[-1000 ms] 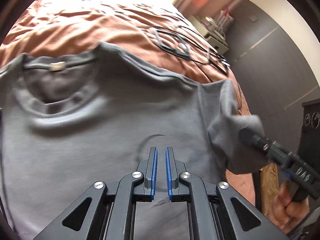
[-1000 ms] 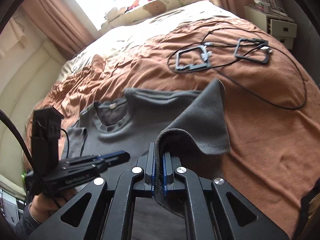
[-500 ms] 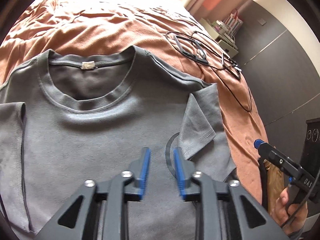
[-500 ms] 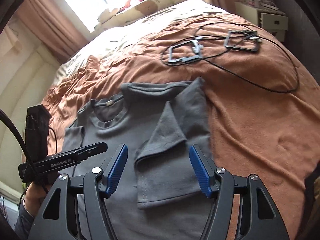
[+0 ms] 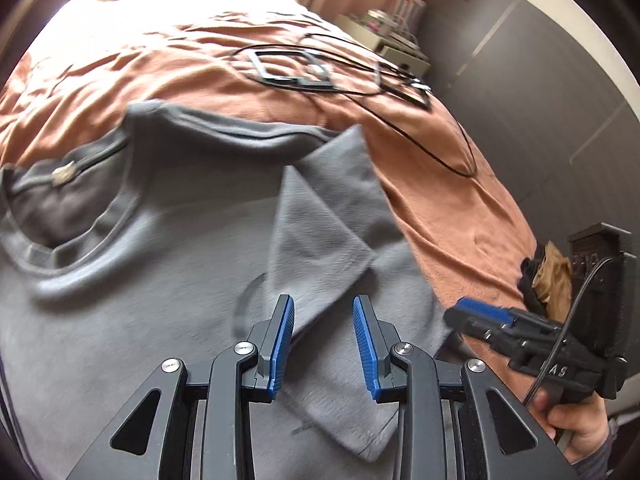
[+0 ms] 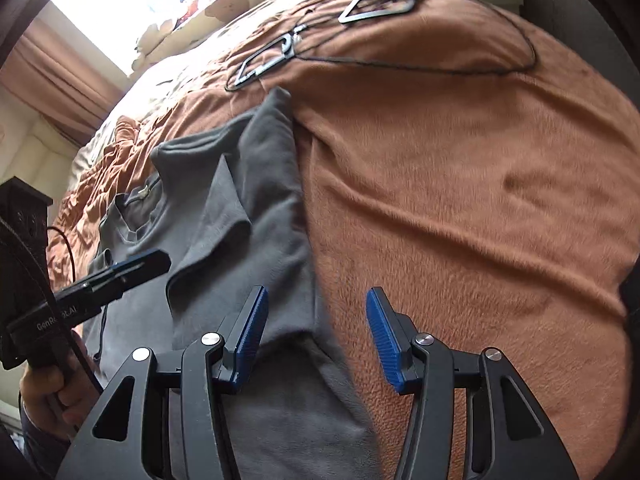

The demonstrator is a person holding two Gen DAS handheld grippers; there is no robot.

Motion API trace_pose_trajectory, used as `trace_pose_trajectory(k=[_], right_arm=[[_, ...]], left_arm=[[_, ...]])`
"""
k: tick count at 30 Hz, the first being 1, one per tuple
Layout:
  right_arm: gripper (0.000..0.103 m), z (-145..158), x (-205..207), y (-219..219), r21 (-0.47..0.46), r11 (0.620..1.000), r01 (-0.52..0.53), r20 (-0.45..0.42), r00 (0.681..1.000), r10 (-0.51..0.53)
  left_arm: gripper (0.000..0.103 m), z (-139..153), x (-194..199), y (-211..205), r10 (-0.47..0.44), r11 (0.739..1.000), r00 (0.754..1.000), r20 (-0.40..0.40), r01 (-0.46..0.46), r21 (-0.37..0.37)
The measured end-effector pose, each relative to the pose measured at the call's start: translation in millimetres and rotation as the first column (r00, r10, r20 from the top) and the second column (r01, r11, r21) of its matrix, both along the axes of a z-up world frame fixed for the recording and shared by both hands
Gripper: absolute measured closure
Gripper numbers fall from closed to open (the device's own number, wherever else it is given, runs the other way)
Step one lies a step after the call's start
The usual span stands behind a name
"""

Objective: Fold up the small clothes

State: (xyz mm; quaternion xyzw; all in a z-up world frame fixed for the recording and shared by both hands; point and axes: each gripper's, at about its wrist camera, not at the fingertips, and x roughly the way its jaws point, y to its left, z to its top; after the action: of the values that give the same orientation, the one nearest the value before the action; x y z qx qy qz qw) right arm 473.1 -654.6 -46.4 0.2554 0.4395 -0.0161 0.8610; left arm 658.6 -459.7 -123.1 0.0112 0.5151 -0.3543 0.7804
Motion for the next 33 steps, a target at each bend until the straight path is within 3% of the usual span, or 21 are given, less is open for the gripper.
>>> trace_pose_trajectory(k=[9,11,16,20,21,22,23,24,27,33], right_arm=[[0.075,-20,-10,0,0.075,0.996,0.04,0.049,0.998,-0.044],[0.077,-16,-6,5,0.03,0.999,0.016,0.039,0.999,-0.017],[0.078,-20,-13,0,0.064,0.998,0.026,0.049,0.998,-0.029],[0.078,-22,-17,-5,0.066,0.997,0.032,0.056,0.998,-0.036],[0.079,-22,-18,-4,0.06,0.998,0.032,0.058,0.998,-0.035],[0.079,-23,-18,-4,0.058,0.998,0.032,0.06,0.998,-0.036],[0.081,-23,-18,-4,0.058,0.998,0.034,0.062,0.997,-0.038],[0.083,-23,-20,-5,0.058,0.998,0.035,0.063,0.997,-0.039],[0.086,-23,-21,-6,0.061,0.997,0.038,0.065,0.997,-0.042],[0.086,-21,-22,-3,0.039,0.998,0.045,0.064,0.997,-0.047]], left_arm=[[0.069,-14,-3,-40,-0.07,0.993,0.993,0.09,0.062,0.097],[0.068,-19,-2,-49,-0.076,0.99,0.991,0.111,0.061,0.13],[0.058,-27,3,-68,-0.058,0.984,0.988,0.143,0.032,0.178],[0.057,-30,8,-78,-0.042,0.979,0.985,0.165,0.008,0.202],[0.058,-30,10,-79,-0.038,0.979,0.986,0.165,0.004,0.201],[0.067,-30,12,-78,-0.033,0.98,0.985,0.17,-0.002,0.2],[0.087,-29,14,-75,-0.023,0.978,0.984,0.175,-0.014,0.207],[0.09,-28,17,-70,-0.005,0.977,0.985,0.172,-0.032,0.211],[0.094,-19,26,-44,0.056,0.985,0.988,0.143,-0.077,0.152],[0.094,-6,44,-1,0.14,0.971,0.977,0.159,-0.167,0.169]])
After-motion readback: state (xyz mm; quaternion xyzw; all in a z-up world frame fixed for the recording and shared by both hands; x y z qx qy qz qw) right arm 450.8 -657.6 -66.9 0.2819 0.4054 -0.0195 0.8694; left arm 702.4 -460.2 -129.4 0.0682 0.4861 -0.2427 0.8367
